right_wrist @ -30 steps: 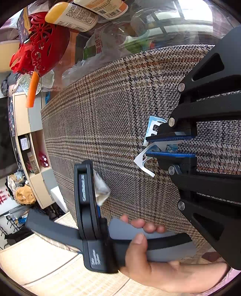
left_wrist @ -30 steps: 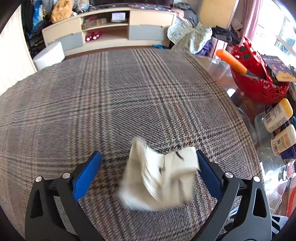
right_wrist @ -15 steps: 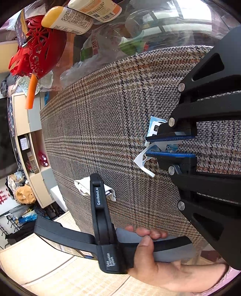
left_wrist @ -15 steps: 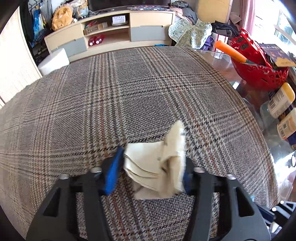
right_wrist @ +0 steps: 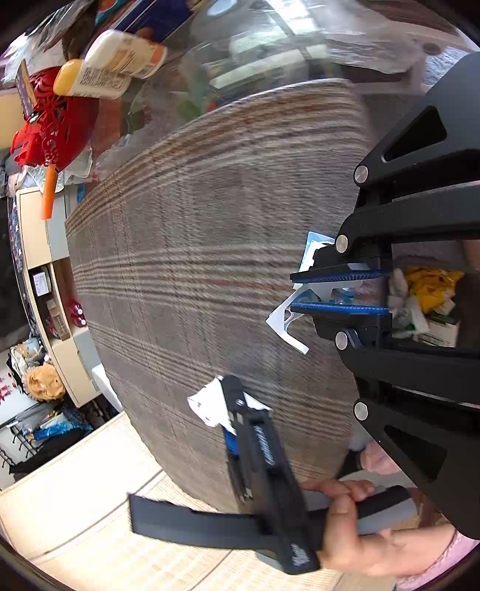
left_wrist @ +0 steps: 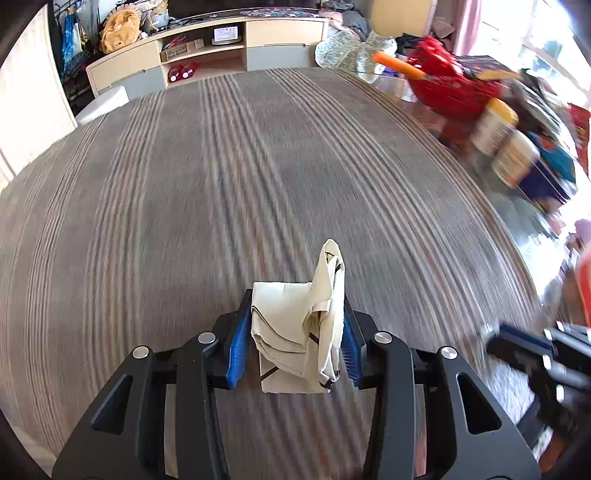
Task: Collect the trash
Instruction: 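Carry the plastic piece and tissue over the black bin and open both tools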
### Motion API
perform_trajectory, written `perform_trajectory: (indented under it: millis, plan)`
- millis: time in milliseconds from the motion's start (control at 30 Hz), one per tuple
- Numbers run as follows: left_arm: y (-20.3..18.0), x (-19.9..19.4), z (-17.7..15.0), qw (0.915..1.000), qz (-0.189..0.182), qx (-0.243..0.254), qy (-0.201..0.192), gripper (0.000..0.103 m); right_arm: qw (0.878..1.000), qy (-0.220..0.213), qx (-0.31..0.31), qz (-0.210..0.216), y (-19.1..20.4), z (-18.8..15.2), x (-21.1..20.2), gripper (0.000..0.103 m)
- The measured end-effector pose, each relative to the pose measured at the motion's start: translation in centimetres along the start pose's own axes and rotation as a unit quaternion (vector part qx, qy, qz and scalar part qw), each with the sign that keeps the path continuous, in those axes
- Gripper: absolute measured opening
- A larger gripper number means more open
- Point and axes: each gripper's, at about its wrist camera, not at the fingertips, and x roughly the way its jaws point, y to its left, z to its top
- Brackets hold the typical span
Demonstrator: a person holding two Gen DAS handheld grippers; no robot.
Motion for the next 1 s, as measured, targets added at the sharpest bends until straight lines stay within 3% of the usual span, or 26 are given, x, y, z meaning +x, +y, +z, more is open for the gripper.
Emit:
perform_trajectory:
  millis: [233, 467, 733, 1000]
  plan:
    - [0.0, -6.4, -9.2, 0.9995, -0.02, -0.022, -0.009, 0.04, 1.0, 0.018, -0.002, 0.015, 2.5, -6.5, -2.7, 0.012]
    - [-0.9, -8.9, -15.6, 0.9989, -0.027, -0.038, -0.01, 0.04, 0.999, 0.029, -0.01, 0.01, 3.7, -12.0, -3.0, 0.012]
    - [-1.0, -5.3, -21.3, 0.9965, -0.045, -0.06, 0.037, 0.04, 0.999, 0.041, -0.02, -0.027, 4.2, -16.9, 0.1, 0.012]
    - [-0.7, -1.1, -24.0, 0.99, -0.066, -0.085, 0.091, 0.04, 0.996, 0.083, -0.031, -0.03, 4.1, -19.3, 4.3, 0.012]
